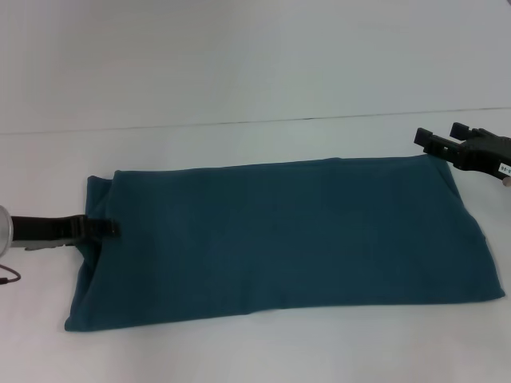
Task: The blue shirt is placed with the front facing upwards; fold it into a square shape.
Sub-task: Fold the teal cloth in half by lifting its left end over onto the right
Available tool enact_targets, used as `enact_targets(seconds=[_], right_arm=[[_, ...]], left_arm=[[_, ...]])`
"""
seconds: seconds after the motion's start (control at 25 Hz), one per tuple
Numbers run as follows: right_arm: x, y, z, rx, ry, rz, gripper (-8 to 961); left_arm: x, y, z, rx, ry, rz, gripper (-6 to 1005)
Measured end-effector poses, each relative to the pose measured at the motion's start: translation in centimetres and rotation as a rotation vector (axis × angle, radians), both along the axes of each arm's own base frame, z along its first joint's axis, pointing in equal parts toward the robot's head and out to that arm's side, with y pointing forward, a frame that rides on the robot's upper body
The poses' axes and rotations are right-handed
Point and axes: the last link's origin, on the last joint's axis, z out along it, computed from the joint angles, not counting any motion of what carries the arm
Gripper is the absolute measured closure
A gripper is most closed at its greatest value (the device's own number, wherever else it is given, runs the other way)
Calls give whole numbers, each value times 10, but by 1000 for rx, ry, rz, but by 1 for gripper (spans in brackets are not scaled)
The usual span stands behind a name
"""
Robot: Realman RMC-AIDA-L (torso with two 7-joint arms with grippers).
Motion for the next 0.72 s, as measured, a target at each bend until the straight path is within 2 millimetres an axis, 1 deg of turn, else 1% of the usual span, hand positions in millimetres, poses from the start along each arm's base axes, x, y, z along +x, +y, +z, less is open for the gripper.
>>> enact_targets(seconds=[0.2,0.72], right_arm=[[0,0,0,0,3,-1,85],[1,0,1,4,5,-5,86]], left_arm=[[-2,-1,-3,-11,22,2,162],[-1,-4,-8,-35,12,4,161]])
